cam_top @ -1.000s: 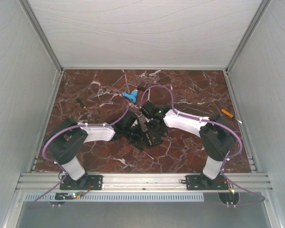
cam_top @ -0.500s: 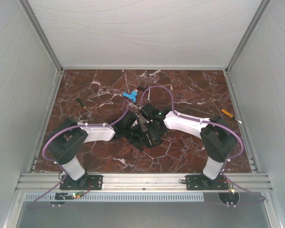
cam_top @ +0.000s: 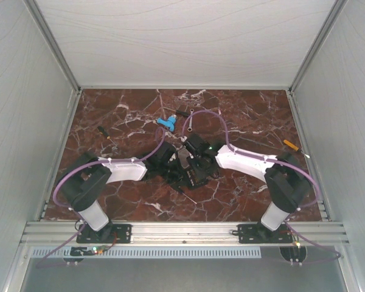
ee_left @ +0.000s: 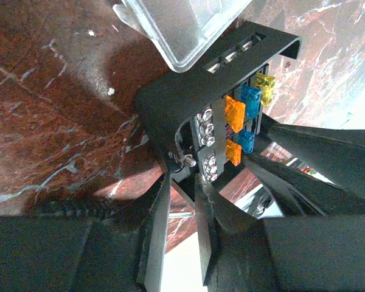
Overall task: Snap on the fuse box
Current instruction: Install the fuse at the fuse box base, then pick up the fuse from the center of the board.
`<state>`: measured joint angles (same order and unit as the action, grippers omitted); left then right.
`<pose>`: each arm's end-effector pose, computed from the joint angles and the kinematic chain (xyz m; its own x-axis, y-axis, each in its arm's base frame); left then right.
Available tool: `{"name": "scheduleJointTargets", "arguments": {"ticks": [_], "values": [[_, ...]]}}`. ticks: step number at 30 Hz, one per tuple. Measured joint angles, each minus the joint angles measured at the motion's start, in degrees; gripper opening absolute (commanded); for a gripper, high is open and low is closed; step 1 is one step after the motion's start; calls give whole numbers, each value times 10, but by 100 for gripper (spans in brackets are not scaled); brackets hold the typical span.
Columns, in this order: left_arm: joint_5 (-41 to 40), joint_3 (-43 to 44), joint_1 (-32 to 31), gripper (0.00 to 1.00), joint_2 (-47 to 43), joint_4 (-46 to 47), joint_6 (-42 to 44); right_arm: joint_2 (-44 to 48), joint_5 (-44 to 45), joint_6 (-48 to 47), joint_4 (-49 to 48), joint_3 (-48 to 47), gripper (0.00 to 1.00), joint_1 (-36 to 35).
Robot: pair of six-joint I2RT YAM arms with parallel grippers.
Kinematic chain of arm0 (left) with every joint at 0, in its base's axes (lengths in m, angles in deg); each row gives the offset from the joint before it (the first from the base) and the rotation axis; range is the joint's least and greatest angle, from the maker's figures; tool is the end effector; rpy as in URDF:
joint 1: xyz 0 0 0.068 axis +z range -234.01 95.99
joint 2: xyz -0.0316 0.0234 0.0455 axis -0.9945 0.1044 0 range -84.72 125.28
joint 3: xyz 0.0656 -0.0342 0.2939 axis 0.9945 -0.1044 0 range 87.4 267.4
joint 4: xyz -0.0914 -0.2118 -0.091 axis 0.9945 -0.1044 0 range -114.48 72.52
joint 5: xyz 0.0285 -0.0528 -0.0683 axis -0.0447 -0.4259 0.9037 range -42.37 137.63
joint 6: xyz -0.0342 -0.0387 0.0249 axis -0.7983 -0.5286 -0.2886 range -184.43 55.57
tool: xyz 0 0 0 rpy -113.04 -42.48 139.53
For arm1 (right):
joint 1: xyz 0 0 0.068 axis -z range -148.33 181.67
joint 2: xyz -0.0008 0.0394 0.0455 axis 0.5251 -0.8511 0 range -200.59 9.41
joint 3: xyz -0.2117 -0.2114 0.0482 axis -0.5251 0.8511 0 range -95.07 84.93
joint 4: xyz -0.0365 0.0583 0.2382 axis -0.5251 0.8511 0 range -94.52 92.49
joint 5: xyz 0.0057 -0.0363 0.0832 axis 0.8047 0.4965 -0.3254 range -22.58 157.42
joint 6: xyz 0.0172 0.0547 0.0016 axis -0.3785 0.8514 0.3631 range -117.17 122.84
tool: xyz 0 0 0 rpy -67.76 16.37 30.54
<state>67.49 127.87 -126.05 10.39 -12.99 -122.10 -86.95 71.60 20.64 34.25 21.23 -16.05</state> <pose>0.2139 -0.2115 0.1680 -0.9738 -0.1919 -0.1223 -0.0584 0.7301 -0.6808 0.2145 0.2316 0.2243 -0.8280 -0.4573 -0.3245 -0.4927 0.8696 0.0316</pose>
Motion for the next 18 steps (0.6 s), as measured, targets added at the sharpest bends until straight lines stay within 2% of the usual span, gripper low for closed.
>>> {"name": "scheduleJointTargets", "arguments": {"ticks": [4, 8, 10, 14, 18], "values": [[-6, 0, 0, 25, -3, -5, 0, 50, 1, 0, -1, 25, 34, 0], [-12, 0, 0, 31, -10, -12, 0, 113, -2, 1, -15, 43, 35, 11], [-14, 0, 0, 35, -16, -16, 0, 137, -6, 1, -31, 58, 39, 22], [-27, 0, 0, 48, -38, -31, 4, 160, -22, 6, -60, 94, 62, 50], [-61, 9, 11, 58, -78, -74, 25, 188, -31, 10, -101, 141, 79, 77]]}}
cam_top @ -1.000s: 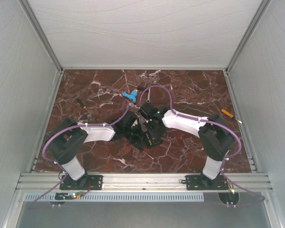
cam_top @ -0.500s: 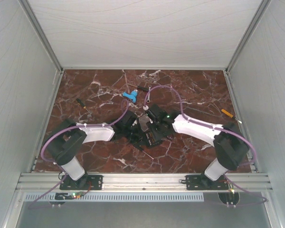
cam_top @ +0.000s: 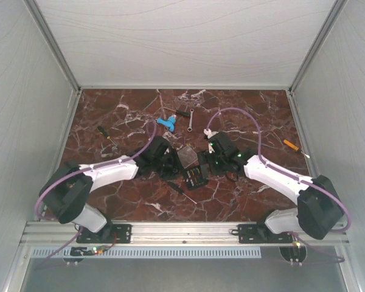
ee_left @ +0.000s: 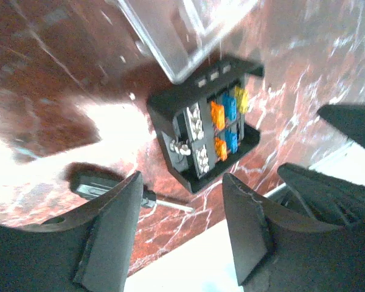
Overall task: Snap on the fuse box
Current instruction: Pick up the fuse from the center of the board.
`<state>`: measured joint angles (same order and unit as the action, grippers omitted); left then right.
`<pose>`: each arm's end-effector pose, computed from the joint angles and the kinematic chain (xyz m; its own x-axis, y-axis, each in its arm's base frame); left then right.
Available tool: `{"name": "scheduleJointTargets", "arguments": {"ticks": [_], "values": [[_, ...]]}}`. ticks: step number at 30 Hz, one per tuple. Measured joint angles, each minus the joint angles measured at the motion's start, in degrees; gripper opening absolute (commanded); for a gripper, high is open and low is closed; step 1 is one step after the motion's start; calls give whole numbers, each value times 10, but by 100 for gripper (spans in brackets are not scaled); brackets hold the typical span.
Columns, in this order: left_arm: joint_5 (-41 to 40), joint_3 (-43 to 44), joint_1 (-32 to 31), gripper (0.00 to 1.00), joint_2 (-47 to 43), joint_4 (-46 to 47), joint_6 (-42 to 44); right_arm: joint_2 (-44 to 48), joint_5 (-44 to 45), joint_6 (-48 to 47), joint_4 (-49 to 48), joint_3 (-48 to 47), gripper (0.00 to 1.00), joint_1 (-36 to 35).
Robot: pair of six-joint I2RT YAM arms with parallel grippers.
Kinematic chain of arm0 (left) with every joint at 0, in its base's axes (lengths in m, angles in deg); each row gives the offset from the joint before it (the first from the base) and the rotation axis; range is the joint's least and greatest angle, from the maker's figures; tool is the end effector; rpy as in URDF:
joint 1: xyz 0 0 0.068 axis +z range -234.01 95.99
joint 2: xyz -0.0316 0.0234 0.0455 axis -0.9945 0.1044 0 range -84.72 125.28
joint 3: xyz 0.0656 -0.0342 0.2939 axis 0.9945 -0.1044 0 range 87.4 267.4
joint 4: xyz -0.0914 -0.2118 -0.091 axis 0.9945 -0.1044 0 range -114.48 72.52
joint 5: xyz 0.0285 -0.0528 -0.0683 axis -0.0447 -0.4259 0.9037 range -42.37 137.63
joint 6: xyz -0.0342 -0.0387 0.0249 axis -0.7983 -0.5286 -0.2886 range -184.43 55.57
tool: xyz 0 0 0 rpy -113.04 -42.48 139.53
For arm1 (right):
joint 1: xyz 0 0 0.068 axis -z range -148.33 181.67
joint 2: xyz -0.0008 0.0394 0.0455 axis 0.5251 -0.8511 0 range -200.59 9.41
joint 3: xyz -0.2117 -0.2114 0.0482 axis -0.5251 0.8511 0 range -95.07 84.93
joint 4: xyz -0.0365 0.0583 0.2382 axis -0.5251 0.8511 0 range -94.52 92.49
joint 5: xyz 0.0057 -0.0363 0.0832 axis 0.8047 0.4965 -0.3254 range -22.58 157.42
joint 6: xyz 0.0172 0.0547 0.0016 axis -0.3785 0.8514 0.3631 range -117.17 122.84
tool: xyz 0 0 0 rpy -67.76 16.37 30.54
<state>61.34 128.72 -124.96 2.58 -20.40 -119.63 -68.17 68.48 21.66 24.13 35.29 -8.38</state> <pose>0.2082 -0.1934 0.1987 -0.9444 -0.2366 -0.2285 -0.0367 0.7661 -0.6416 0.1929 0.1613 0.2510 -0.8098 -0.2593 -0.5263 -0.3954 0.9039 0.1631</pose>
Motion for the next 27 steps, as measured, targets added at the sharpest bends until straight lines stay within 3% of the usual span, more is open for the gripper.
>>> {"name": "scheduleJointTargets", "arguments": {"ticks": [5, 13, 27], "values": [[-61, 47, 58, 63, -27, -68, 55, 37, -11, 1, -51, 35, 90, 32], [-163, 135, 167, 60, 8, -150, 127, 64, -12, 1, -113, 72, 95, 56], [-269, 263, 169, 47, 193, -236, 155, 83, -33, 2, -155, 108, 96, 72]]}}
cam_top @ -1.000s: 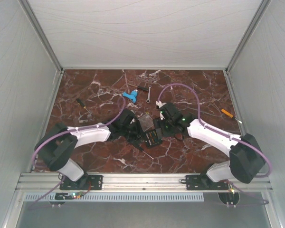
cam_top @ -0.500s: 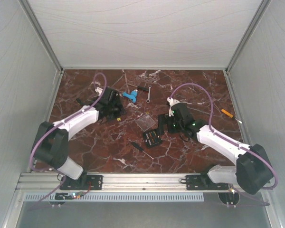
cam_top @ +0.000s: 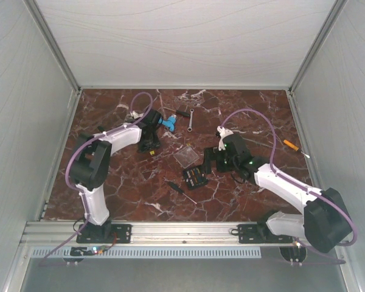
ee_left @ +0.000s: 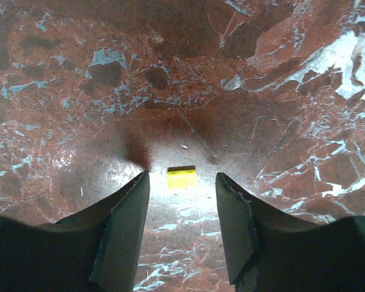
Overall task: Snap on the fuse box
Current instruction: Pick up the fuse from the center of the board.
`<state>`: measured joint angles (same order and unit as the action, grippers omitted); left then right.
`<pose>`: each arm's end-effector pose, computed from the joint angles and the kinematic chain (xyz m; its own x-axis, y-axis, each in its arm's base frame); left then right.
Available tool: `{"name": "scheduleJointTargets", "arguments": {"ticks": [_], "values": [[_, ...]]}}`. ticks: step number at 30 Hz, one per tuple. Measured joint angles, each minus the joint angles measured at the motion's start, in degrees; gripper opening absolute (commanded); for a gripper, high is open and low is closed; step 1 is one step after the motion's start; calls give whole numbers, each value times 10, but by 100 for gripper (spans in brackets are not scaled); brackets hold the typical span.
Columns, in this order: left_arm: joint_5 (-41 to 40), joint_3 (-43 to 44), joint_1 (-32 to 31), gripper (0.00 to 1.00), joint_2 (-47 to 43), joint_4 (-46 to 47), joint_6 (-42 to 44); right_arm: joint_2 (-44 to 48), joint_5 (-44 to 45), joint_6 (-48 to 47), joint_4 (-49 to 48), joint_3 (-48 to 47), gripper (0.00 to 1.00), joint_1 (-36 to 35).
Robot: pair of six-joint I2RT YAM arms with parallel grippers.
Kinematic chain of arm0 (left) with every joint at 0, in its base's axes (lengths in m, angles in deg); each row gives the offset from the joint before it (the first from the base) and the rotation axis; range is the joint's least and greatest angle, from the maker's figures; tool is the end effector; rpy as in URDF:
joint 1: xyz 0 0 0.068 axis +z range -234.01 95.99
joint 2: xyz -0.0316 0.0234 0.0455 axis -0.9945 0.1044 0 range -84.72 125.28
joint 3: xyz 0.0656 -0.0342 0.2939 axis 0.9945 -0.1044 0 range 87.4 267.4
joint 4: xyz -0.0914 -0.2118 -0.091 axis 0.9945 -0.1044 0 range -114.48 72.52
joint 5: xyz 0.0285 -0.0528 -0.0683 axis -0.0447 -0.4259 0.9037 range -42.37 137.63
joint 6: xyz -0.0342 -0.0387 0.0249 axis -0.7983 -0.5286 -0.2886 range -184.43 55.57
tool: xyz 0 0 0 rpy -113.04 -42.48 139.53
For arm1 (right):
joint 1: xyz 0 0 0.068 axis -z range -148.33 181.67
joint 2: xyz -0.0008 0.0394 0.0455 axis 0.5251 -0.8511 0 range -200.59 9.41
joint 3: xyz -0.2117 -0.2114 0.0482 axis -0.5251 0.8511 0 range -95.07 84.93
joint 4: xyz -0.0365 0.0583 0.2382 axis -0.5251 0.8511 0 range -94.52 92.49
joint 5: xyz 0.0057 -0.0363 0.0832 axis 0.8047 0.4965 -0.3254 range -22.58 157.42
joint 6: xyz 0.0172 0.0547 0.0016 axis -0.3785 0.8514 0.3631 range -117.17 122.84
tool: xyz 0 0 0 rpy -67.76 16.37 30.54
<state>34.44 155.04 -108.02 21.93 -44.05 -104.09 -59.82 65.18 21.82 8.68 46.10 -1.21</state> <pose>0.3402 -0.1415 0.1944 -0.8383 -0.3067 -0.4507 -0.2921 0.9507 -0.1038 0.1902 0.1249 0.2455 -0.7318 -0.0860 -0.6761 -0.3471 0.9008 0.2611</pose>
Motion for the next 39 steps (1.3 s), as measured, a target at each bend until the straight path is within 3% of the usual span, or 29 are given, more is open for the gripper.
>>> {"name": "scheduleJointTargets", "arguments": {"ticks": [20, 30, 39], "values": [[-26, 48, -19, 31, 49, -55, 14, 6, -17, 3, -11, 9, 97, 7], [-20, 48, -18, 22, 49, -54, 25, 6, -18, 3, -11, 9, 97, 7], [9, 0, -19, 21, 10, -22, 35, 6, -33, 3, -11, 9, 96, 7]]}}
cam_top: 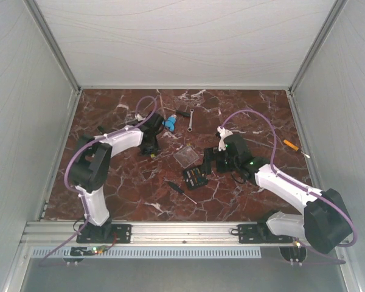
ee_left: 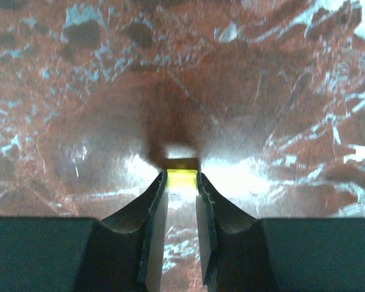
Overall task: Snap on the fuse box
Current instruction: Pick up the fuse from the center of the board.
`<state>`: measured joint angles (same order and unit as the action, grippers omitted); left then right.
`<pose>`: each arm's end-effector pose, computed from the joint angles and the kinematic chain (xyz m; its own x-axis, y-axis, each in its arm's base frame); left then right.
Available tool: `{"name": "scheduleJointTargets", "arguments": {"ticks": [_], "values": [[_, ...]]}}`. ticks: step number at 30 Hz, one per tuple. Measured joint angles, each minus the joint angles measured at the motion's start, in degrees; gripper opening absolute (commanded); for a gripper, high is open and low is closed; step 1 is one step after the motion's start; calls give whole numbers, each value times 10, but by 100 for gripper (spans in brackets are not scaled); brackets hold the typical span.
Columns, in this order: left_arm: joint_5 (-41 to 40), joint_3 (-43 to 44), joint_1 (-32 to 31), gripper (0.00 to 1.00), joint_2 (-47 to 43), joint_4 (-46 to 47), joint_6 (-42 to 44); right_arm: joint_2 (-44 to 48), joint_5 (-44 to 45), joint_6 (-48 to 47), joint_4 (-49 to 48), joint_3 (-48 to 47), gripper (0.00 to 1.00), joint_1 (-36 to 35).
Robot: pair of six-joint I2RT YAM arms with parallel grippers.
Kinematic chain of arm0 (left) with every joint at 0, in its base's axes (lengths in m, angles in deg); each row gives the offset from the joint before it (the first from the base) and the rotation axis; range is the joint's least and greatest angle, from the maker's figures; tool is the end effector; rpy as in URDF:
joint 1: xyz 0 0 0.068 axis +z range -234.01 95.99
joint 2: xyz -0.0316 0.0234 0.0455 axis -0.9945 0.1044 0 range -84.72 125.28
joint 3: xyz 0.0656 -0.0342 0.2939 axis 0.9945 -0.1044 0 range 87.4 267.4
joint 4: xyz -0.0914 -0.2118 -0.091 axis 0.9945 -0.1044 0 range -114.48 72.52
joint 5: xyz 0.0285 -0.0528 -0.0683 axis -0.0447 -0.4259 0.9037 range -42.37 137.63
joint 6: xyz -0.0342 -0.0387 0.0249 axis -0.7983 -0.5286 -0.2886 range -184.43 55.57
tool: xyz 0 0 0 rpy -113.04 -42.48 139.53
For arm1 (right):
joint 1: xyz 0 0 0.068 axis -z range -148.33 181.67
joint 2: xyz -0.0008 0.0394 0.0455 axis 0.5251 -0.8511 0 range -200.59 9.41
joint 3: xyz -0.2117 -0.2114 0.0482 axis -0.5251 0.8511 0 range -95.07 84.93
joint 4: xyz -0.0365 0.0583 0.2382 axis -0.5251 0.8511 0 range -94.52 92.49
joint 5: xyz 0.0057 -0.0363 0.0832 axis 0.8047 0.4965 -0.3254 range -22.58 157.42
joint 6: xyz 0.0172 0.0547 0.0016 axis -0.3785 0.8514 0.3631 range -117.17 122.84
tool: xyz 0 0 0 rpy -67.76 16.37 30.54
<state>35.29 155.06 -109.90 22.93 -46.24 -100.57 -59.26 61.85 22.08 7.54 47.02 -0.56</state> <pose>0.3329 -0.1520 0.1866 -0.8877 -0.2094 -0.4100 -0.2062 0.9771 -0.0528 0.1885 0.1236 0.2443 -0.7376 -0.0772 -0.6709 -0.3685 0.8785 0.3041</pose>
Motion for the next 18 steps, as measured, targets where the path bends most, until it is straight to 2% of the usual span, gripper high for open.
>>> {"name": "scheduleJointTargets", "arguments": {"ticks": [8, 15, 18], "values": [[20, -89, -30, 22, -122, 57, 11, -4, -51, 1, 0, -11, 92, 0], [54, -190, -81, 23, -238, 161, 31, -22, -104, 17, -18, -34, 88, 0], [52, -223, -115, 23, -277, 206, 61, -34, -122, 27, -21, -56, 83, 0]]}}
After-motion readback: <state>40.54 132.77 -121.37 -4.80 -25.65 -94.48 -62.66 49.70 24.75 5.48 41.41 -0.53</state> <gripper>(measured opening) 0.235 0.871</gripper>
